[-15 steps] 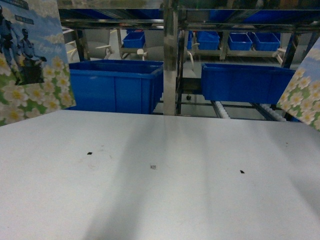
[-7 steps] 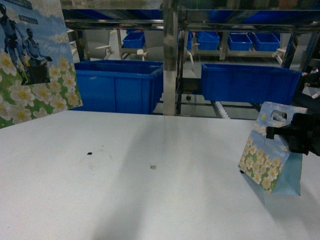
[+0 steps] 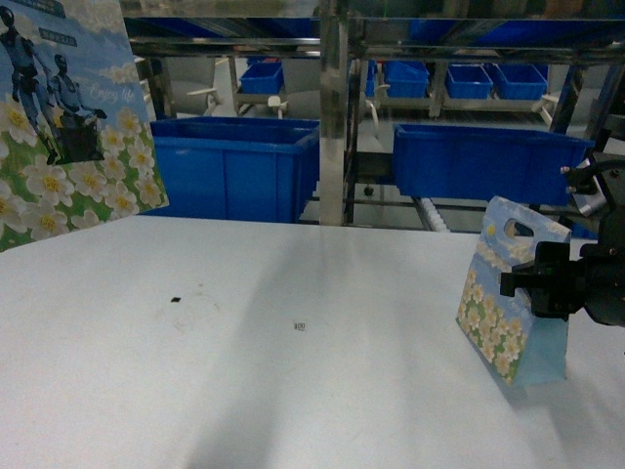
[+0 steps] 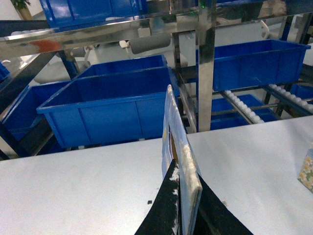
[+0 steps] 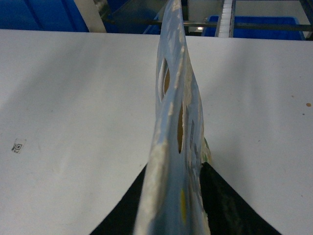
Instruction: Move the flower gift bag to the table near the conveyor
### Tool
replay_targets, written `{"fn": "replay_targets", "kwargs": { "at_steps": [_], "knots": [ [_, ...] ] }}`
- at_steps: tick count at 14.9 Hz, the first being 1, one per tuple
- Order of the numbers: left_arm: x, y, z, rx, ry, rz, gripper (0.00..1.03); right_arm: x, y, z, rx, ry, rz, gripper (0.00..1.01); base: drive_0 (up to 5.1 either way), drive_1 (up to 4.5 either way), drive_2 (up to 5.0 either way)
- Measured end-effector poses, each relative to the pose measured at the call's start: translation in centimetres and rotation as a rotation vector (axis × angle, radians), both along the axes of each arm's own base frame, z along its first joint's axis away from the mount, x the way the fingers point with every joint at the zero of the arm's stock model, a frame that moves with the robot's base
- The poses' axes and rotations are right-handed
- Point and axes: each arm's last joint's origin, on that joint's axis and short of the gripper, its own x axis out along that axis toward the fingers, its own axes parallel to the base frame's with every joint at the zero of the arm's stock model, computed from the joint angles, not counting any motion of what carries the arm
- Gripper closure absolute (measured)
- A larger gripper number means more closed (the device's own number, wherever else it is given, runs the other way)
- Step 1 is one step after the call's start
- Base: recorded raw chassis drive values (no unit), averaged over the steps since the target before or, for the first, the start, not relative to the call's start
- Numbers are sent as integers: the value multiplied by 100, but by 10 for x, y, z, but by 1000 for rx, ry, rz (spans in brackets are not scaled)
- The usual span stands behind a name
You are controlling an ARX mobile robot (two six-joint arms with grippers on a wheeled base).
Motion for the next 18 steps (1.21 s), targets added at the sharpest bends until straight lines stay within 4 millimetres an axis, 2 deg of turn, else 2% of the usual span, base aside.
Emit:
{"fn": "replay_targets", "kwargs": {
  "at_steps": [2, 3, 5, 7, 8, 9, 11, 13, 15, 18],
  "knots": [
    [0, 0, 0, 0, 0, 0, 101, -7, -1, 0, 23, 42, 1, 51, 0, 0, 0],
    [0, 0, 0, 0, 0, 0, 101, -22, -2, 10, 65, 93, -1, 38, 0, 0, 0],
    [0, 0, 0, 0, 0, 0, 101, -40, -1, 56, 147, 28, 14, 18, 0, 0, 0],
    [0, 0, 0, 0, 0, 0, 101, -54, -1, 114, 237, -131, 71, 1, 0, 0, 0],
    [0, 0, 0, 0, 0, 0, 101, -68, -2, 147, 272, -238, 106, 4, 0, 0, 0],
    [2, 0, -2, -1, 4, 0, 101, -73, -3, 162, 282, -296, 116, 3, 0, 0, 0],
    [37, -11, -26, 20, 39, -21, 101, -69, -3, 146, 289, -219, 99, 3, 0, 0, 0],
    [64, -16, -53, 63, 117, -27, 101, -70, -3, 147, 291, -230, 100, 3, 0, 0, 0],
    [92, -19, -66, 99, 140, -6, 101, -70, -3, 147, 292, -230, 100, 3, 0, 0, 0],
    [138, -10, -90, 159, 162, 67, 101, -70, -3, 147, 293, -229, 101, 3, 0, 0, 0]
  ]
}}
